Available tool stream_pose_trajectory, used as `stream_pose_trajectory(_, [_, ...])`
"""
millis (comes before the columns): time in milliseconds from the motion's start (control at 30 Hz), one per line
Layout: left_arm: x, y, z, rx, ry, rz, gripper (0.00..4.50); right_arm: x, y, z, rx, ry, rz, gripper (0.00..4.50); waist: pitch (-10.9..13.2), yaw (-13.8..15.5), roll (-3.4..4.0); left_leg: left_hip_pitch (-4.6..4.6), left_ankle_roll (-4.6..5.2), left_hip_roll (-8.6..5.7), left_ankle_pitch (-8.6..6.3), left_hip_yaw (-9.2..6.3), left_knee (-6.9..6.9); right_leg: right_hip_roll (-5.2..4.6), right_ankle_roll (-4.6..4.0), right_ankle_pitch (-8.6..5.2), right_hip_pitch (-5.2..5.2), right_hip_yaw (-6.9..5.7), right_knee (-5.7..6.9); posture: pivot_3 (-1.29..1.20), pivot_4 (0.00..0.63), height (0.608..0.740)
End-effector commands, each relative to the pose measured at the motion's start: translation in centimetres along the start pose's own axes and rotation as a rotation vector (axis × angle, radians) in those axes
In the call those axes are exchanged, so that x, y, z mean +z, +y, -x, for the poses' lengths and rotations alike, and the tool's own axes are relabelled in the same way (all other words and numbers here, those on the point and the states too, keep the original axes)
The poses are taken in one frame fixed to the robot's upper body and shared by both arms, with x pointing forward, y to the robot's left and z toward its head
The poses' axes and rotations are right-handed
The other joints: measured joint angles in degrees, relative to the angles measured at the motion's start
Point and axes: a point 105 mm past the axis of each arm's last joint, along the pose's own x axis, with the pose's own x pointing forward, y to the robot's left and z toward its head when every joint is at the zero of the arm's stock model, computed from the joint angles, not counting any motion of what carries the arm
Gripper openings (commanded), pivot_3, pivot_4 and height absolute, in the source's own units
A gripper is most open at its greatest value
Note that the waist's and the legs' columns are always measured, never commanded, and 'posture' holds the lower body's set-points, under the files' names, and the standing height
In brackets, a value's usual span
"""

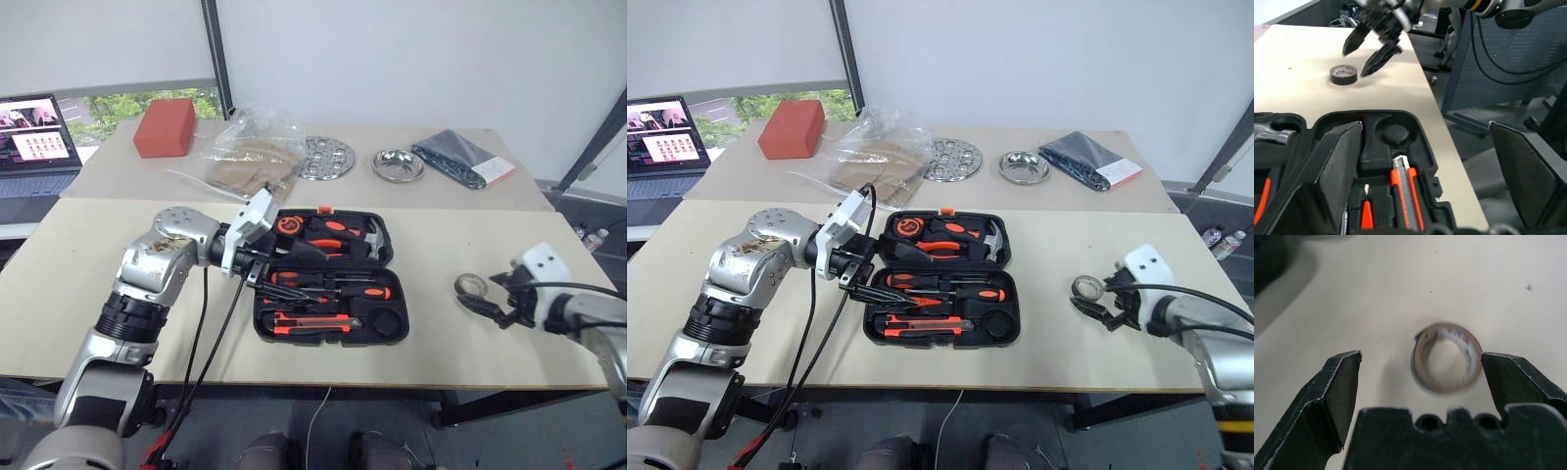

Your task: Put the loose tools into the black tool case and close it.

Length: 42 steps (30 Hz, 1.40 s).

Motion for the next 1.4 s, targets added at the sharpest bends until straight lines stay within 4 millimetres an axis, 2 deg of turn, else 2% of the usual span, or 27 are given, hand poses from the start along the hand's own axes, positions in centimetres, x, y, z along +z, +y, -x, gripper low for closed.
stream_pose_trajectory(33, [0.6, 0.0, 0.6, 0.026, 0.015, -0.048, 4.5, 0.1, -0.4, -0.6, -0.003, 0.006, 0.022, 3.98, 0.0, -0.1, 0.01, -0.01, 0.0, -0.02, 0.0, 0.0, -0.02, -0.01, 0.01, -0.01, 0.0, -0.03, -0.02, 0.0, 0.15, 0.734])
stream_pose_trajectory(100, [0.5, 0.1, 0.7, 0.037, 0.021, -0.051, 4.5, 0.1, -0.1, -1.0, 0.015, 0.002, 0.019, 3.52, 0.0, -0.1, 0.02, 0.0, 0.0, -0.02, 0.0, -0.01, -0.03, -0.02, 0.03, -0.02, 0.04, -0.06, -0.04, 0.0, 0.15, 0.734])
stream_pose_trajectory(233, [0.3, 0.1, 1.0, 0.046, 0.031, -0.05, 4.5, 0.0, 0.1, -1.3, 0.025, -0.004, 0.027, 2.14, 0.0, -0.2, 0.03, 0.1, -0.03, 0.01, 0.0, -0.03, -0.01, -0.01, 0.04, -0.02, 0.11, -0.06, 0.0, 0.0, 0.15, 0.734])
stream_pose_trajectory(367, [0.0, -0.2, 1.0, 0.039, 0.046, -0.052, 4.5, 0.8, 0.3, -1.0, 0.045, -0.044, 0.031, 0.73, 0.0, -0.3, 0.03, 0.18, -0.07, 0.01, 0.02, -0.02, 0.0, -0.03, 0.03, -0.01, 0.15, 0.0, 0.03, 0.0, 0.15, 0.734])
stream_pose_trajectory(433, [-0.3, -0.6, 0.8, 0.018, 0.051, -0.054, 4.5, 2.4, 1.7, -0.1, 0.136, -0.1, 0.049, 0.1, 0.0, -0.3, 0.05, 0.19, -0.08, 0.01, 0.02, -0.02, 0.0, -0.03, 0.02, -0.01, 0.14, 0.02, 0.04, 0.0, 0.15, 0.734])
stream_pose_trajectory(467, [-0.4, -0.8, 0.6, 0.008, 0.051, -0.054, 4.5, 3.2, 2.9, 0.5, 0.203, -0.132, 0.062, 0.04, 0.1, -0.3, 0.09, 0.18, -0.07, 0.02, 0.02, -0.01, -0.01, -0.02, 0.02, -0.01, 0.13, 0.02, 0.04, 0.0, 0.15, 0.734])
stream_pose_trajectory(633, [-2.0, -1.4, -0.1, -0.026, 0.098, -0.071, 4.5, 6.3, 10.3, 3.1, 0.521, -0.214, 0.154, 0.04, 0.1, -0.2, 0.23, 0.17, -0.07, 0.06, 0.02, -0.04, -0.03, -0.01, 0.0, 0.0, 0.11, 0.01, 0.04, 0.0, 0.15, 0.734])
stream_pose_trajectory(700, [-2.5, -1.4, -0.4, -0.031, 0.112, -0.08, 4.5, 6.8, 13.3, 3.4, 0.607, -0.211, 0.206, 0.04, 0.1, -0.2, 0.23, 0.17, -0.09, 0.06, 0.01, -0.05, -0.02, -0.03, -0.01, 0.01, 0.11, 0.0, 0.03, 0.0, 0.15, 0.734])
stream_pose_trajectory(767, [-2.7, -1.4, -0.6, -0.033, 0.115, -0.085, 4.5, 6.6, 14.9, 3.0, 0.62, -0.186, 0.252, 0.04, 0.1, -0.1, 0.22, 0.16, -0.4, 0.06, -0.17, -0.08, 0.01, -0.08, -0.03, 0.02, 0.11, 0.01, 0.02, 0.0, 0.15, 0.734])
stream_pose_trajectory(933, [-2.7, -1.2, -0.7, -0.031, 0.118, -0.092, 4.5, 4.7, 14.9, 0.7, 0.528, -0.07, 0.346, 0.04, 0.1, 0.1, 0.22, 0.06, -0.5, -0.05, -0.23, -0.08, 0.07, -0.21, -0.03, 0.03, 0.06, 0.03, 0.01, 0.0, 0.15, 0.734])
stream_pose_trajectory(1000, [-2.7, -1.1, -0.7, -0.03, 0.119, -0.094, 4.5, 4.6, 15.1, 0.3, 0.523, -0.069, 0.327, 0.04, 0.1, 0.1, 0.22, 0.05, -0.49, -0.07, -0.23, -0.08, 0.08, -0.2, -0.02, 0.03, 0.05, -0.01, 0.03, 0.0, 0.15, 0.734])
stream_pose_trajectory(1100, [-2.7, -0.9, -0.7, -0.026, 0.118, -0.094, 4.5, 4.7, 15.6, 0.5, 0.542, -0.076, 0.337, 0.98, 0.1, 0.0, 0.22, 0.04, -0.27, -0.02, -0.1, -0.08, 0.08, -0.12, -0.02, 0.03, 0.06, -0.07, 0.03, 0.0, 0.15, 0.734])
stream_pose_trajectory(1233, [-2.9, -0.9, -0.5, -0.009, 0.12, -0.085, 4.5, 6.8, 15.6, 2.0, 0.576, -0.16, 0.273, 2.24, 0.1, 0.0, 0.22, 0.05, -0.07, 0.01, 0.01, -0.1, 0.03, -0.05, -0.03, 0.03, 0.06, -0.12, 0.01, 0.0, 0.15, 0.734])
stream_pose_trajectory(1300, [-3.2, -0.7, -0.2, 0.018, 0.129, -0.076, 4.5, 8.2, 14.4, 2.9, 0.561, -0.206, 0.2, 2.24, 0.1, -0.1, 0.22, 0.04, -0.07, 0.02, 0.01, -0.11, 0.04, -0.04, -0.03, 0.03, 0.06, -0.13, 0.0, 0.0, 0.15, 0.734])
stream_pose_trajectory(1400, [-3.9, 0.0, 0.8, 0.095, 0.15, -0.06, 4.5, 9.0, 11.8, 3.1, 0.477, -0.221, 0.14, 2.24, 0.1, 0.0, 0.21, 0.04, -0.07, 0.01, 0.01, -0.11, 0.06, -0.07, -0.03, 0.04, 0.08, -0.11, -0.01, 0.0, 0.15, 0.734])
